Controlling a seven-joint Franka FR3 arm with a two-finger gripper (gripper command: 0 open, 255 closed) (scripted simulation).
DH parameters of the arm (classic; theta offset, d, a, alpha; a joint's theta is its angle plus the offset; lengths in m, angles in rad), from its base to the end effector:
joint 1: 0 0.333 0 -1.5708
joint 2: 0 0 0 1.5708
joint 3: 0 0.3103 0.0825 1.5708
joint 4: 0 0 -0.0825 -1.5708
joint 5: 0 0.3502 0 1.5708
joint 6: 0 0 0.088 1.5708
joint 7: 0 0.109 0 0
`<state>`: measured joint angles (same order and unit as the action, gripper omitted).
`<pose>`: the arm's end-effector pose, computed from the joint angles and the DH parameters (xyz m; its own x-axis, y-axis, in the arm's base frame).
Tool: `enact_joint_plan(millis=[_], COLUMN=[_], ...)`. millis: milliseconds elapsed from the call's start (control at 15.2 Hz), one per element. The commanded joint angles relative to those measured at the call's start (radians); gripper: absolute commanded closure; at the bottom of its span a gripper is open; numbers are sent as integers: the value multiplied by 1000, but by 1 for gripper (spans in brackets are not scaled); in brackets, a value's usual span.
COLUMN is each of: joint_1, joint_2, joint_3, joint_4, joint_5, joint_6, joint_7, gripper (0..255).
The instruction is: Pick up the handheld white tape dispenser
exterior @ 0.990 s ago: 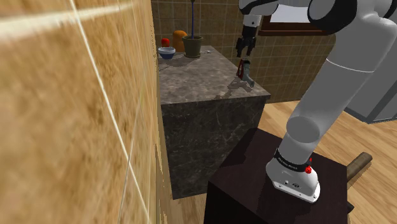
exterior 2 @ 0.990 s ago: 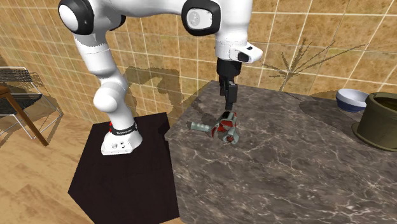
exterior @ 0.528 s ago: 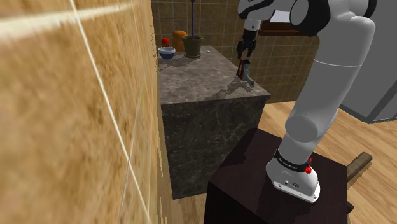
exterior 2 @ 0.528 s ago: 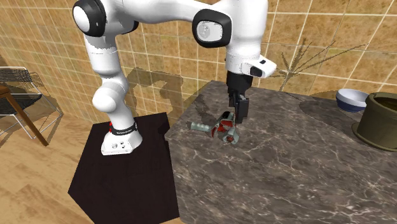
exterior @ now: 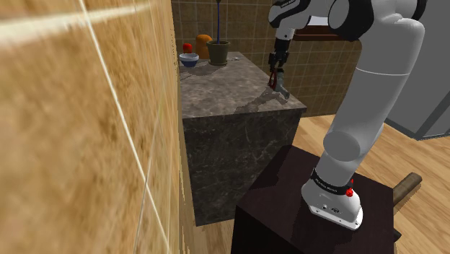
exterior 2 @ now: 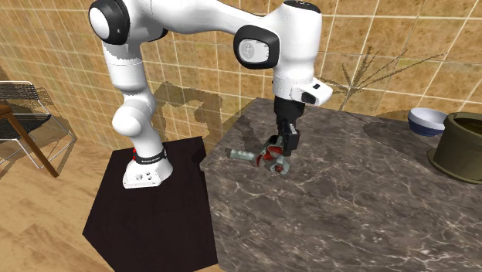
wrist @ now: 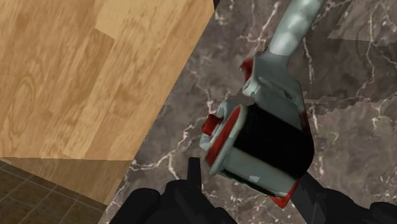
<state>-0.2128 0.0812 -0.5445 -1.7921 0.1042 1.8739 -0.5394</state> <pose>0.4126 -0.3677 0.5074 0.9687 -0.2448 0.0400 -0.2431 -0.9690 -0.0434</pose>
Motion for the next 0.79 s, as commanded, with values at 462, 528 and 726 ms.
enact_joint_plan(millis=[462,528,726], joint_1=[0,0,-1], joint_2=[0,-1,-3], joint_3=[0,-1,-1], joint_4=[12,24,63], joint_5=[-1,-2,-4], joint_6=[-13,-27,-66], joint_7=[1,2,5], gripper=[255,255,255])
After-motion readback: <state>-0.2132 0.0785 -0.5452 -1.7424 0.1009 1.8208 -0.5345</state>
